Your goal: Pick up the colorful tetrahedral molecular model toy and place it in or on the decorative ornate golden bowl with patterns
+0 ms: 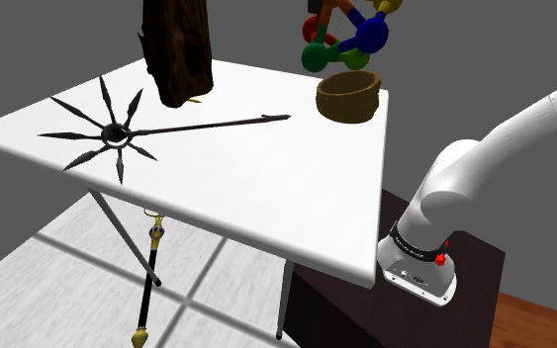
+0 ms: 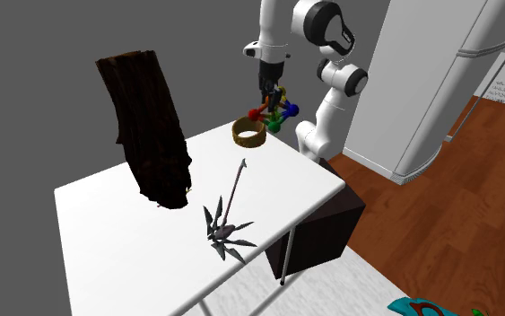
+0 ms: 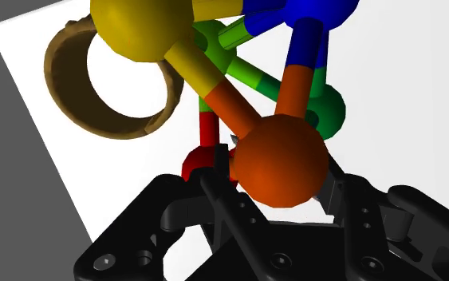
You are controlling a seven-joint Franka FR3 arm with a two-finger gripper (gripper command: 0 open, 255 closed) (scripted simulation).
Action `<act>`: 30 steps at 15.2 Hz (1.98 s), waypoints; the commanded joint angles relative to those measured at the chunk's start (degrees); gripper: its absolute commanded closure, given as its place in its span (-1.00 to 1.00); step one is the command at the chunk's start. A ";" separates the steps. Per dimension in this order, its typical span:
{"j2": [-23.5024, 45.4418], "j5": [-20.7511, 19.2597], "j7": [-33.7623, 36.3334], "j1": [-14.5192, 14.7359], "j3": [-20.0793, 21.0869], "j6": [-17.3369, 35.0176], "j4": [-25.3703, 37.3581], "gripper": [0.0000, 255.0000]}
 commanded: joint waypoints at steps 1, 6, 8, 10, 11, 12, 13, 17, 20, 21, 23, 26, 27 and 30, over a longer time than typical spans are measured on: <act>0.35 -1.15 -2.99 -0.58 -2.03 -0.68 1.15 1.00; 1.80 -4.12 -10.98 -2.22 -7.50 -1.14 3.59 1.00; 2.84 -5.22 -14.18 -2.97 -9.60 -1.30 5.09 1.00; 4.15 -6.25 -17.37 -3.73 -11.67 -1.47 6.91 1.00; 4.91 -6.72 -18.97 -4.12 -12.70 -1.57 7.95 1.00; 5.75 -7.17 -20.57 -4.53 -13.73 -1.67 9.08 1.00; 6.66 -7.57 -22.19 -4.95 -14.74 -1.78 10.31 1.00; 5.54 -7.82 -23.70 -5.41 -16.08 0.96 6.67 1.00; 3.49 -7.67 -23.30 -5.36 -16.18 3.69 1.87 1.00; 2.86 -7.63 -23.17 -5.34 -16.21 4.56 0.36 1.00; 1.66 -7.55 -22.93 -5.31 -16.27 6.27 -2.57 1.00; 0.00 -7.47 -22.58 -5.26 -16.36 8.75 -6.72 1.00; -0.51 -7.44 -22.47 -5.25 -16.39 9.56 -8.05 1.00; -1.96 -7.38 -22.15 -5.21 -16.47 11.94 -11.89 1.00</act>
